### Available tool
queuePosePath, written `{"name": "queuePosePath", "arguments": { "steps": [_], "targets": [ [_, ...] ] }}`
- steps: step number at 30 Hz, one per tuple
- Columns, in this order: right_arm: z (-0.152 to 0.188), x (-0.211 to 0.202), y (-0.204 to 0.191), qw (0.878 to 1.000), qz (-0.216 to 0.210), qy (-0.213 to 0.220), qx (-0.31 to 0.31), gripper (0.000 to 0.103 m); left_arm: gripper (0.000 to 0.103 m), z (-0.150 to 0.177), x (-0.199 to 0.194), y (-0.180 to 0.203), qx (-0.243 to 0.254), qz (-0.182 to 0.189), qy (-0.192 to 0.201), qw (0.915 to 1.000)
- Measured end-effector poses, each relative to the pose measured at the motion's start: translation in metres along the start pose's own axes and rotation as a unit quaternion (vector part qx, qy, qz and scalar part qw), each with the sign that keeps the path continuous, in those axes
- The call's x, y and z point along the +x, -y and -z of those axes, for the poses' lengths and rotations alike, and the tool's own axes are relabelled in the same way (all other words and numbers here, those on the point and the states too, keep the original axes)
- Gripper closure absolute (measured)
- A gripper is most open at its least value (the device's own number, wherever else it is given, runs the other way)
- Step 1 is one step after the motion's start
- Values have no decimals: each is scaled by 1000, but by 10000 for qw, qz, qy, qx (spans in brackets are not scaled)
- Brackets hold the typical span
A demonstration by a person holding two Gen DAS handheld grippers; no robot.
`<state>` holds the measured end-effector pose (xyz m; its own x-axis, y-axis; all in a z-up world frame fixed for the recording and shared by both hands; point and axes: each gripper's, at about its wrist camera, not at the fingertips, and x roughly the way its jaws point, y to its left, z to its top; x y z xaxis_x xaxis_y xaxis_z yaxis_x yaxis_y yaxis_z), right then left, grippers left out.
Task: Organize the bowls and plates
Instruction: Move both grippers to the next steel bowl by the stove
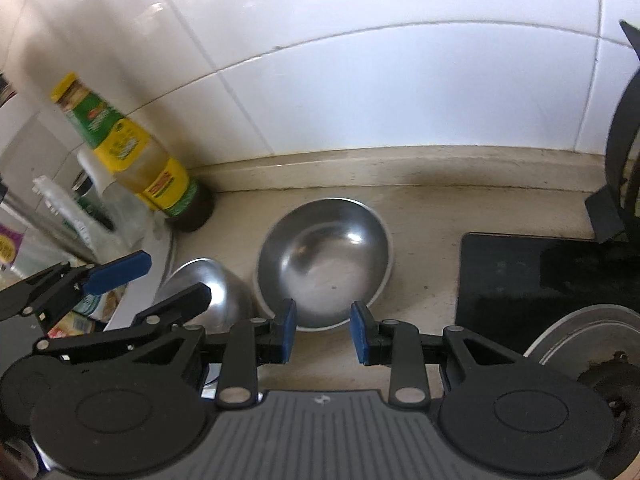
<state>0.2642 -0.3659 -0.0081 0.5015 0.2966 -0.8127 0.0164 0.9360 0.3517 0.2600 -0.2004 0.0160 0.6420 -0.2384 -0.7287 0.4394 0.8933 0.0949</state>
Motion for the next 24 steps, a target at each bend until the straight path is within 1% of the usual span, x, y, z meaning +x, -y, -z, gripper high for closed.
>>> {"name": "queuePosePath", "arguments": {
  "steps": [8, 12, 13, 16, 18, 21, 24],
  "targets": [
    [-7, 16, 25, 9992, 163, -40, 363, 50, 35, -16, 36, 1, 16, 170, -203, 9996],
    [-10, 29, 34, 9985, 141, -124, 511, 50, 37, -27, 56, 0, 22, 293, -304, 9991],
    [-10, 32, 35, 9987, 59, -17, 505, 50, 37, -30, 61, 1, 44, 311, -340, 9989],
    [-11, 41, 41, 9981, 32, -64, 619, 50, 39, -34, 79, 0, 73, 278, -498, 9983],
    [-12, 48, 43, 9976, 6, -115, 676, 50, 43, -35, 91, -2, 63, 302, -653, 9974],
    [-13, 56, 48, 9974, -12, -155, 700, 50, 44, -33, 105, -3, -31, 532, -930, 9942],
    [-13, 61, 52, 9967, -65, -197, 782, 50, 45, -30, 115, -1, 2, 562, -1082, 9925]
  ]
}}
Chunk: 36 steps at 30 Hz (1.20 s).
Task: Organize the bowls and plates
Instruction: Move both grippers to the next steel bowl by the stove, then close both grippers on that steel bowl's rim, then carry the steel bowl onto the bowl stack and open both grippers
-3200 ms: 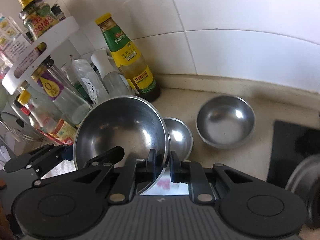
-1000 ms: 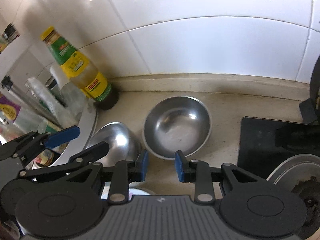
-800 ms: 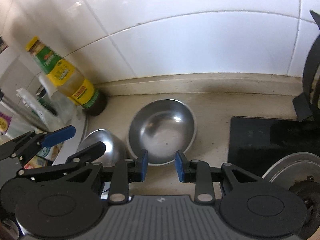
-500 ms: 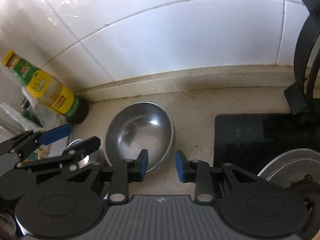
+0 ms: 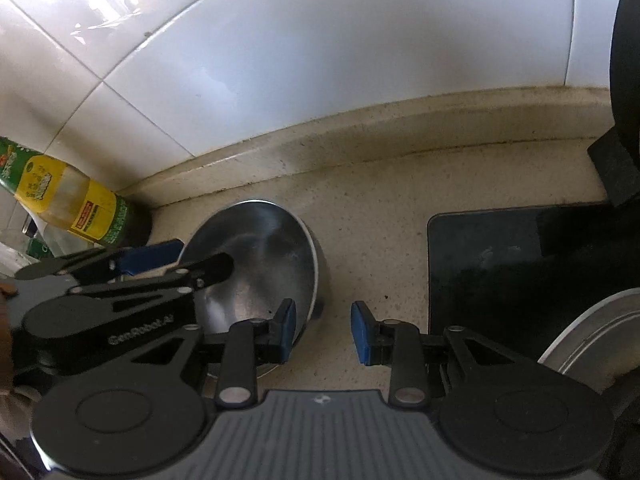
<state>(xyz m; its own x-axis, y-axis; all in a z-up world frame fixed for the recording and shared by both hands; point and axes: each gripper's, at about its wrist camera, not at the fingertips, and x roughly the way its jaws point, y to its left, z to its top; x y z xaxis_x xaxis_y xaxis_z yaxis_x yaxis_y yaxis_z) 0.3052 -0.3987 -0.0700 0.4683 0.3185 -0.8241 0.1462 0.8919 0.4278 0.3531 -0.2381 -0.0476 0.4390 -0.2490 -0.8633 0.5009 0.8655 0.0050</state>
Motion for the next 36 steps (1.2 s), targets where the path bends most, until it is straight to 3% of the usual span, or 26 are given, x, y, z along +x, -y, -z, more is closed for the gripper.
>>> {"name": "queuePosePath", "arguments": {
  "steps": [5, 8, 15, 24, 36],
  "targets": [
    [0, 5, 6, 9999, -105, 6, 40, 51, 52, 2, 12, 4, 57, 218, -333, 9992],
    [1, 9, 8, 9995, -275, -37, 119, 59, 60, 2, 13, 7, 22, 468, -392, 9981],
    [3, 7, 17, 9994, -294, -48, 195, 63, 62, 2, -1, 15, 134, 505, -176, 9985],
    [-2, -23, 13, 9987, -384, 326, 105, 63, 62, -9, -31, 18, 123, 557, 204, 9982],
    [3, -60, -16, 9965, -567, 598, -169, 63, 60, -1, -90, 8, 10, 437, 710, 9965]
  ]
}}
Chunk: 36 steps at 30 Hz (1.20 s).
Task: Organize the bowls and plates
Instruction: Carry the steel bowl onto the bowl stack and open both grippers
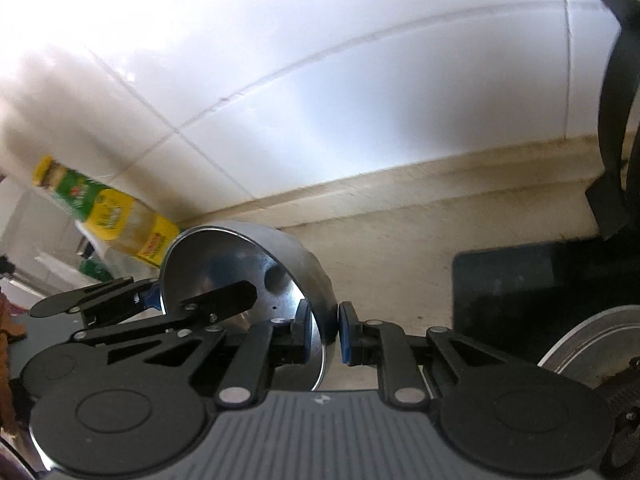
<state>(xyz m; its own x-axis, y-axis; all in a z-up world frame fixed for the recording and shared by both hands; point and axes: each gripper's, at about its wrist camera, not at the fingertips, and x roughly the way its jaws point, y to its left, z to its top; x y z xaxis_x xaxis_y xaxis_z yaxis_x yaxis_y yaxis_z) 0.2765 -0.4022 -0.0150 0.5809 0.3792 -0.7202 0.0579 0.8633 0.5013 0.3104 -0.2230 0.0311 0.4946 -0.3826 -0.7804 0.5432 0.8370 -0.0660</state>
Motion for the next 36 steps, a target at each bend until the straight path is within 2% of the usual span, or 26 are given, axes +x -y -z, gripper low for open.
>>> {"name": "queuePosePath", "arguments": {
  "steps": [7, 16, 25, 32, 34, 36],
  "targets": [
    [8, -21, -41, 9991, -204, 51, -374, 63, 56, 14, -50, -13, -132, -294, 312, 9990],
    [24, -10, -82, 9962, -399, -277, -722, 63, 56, 41, -77, -35, -422, -604, 315, 9968],
    [29, 26, -95, 9932, -352, -811, -763, 63, 52, 57, -57, -55, -650, -732, -13, 9952],
    [29, 55, -94, 9891, -242, -1202, -818, 61, 54, 64, -36, -68, -706, -621, -286, 9952],
    [28, 54, -98, 9893, -94, -1057, -999, 61, 54, 65, -34, -70, -742, -595, -271, 9951],
    [27, 45, -103, 9888, -7, -773, -1280, 60, 47, 67, -36, -72, -701, -684, -157, 9951]
  ]
}}
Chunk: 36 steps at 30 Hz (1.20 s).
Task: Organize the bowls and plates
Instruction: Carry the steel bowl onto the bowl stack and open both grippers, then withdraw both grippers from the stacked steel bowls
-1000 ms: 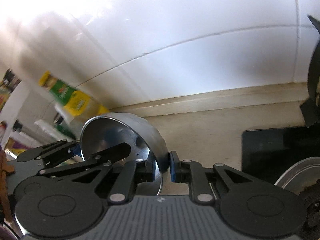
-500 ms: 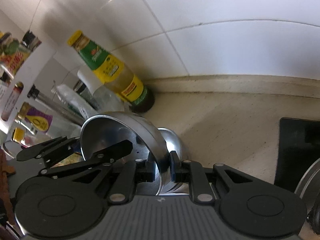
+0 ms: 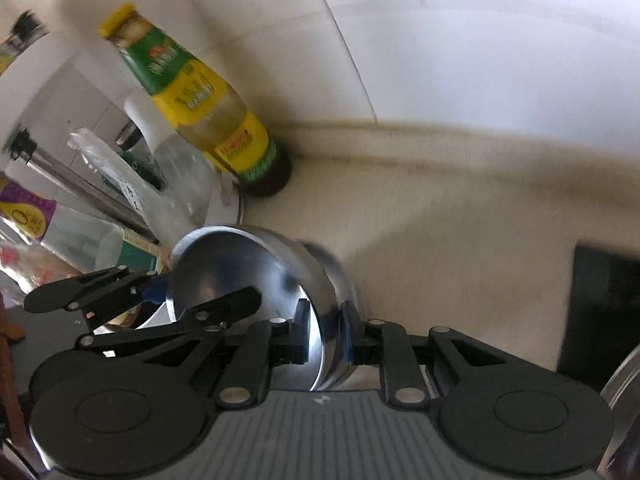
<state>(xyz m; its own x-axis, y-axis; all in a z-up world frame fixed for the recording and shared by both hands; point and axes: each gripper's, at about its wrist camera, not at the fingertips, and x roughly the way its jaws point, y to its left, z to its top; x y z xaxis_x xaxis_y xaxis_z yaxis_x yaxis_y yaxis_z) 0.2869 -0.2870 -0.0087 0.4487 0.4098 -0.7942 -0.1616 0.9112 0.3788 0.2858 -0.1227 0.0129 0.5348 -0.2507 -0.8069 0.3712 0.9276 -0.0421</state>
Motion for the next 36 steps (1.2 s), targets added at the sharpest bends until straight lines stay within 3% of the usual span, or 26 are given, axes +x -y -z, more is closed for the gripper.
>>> {"name": "queuePosePath", "arguments": {
  "steps": [3, 8, 31, 36],
  "targets": [
    [-4, -11, -2, 9996, 31, 253, -137, 53, 31, 5, -12, 3, 143, -72, 289, 9995],
    [-2, -6, -3, 9996, 102, 208, -158, 52, 25, 11, -36, 9, 350, -234, 745, 9963],
    [22, 17, -1, 9997, 164, 9, -190, 47, 25, 49, -48, -5, 172, -251, 915, 9953],
    [18, 6, -3, 9997, 90, 118, -173, 46, 23, 59, -49, -13, 57, -56, 955, 9954]
  ]
}}
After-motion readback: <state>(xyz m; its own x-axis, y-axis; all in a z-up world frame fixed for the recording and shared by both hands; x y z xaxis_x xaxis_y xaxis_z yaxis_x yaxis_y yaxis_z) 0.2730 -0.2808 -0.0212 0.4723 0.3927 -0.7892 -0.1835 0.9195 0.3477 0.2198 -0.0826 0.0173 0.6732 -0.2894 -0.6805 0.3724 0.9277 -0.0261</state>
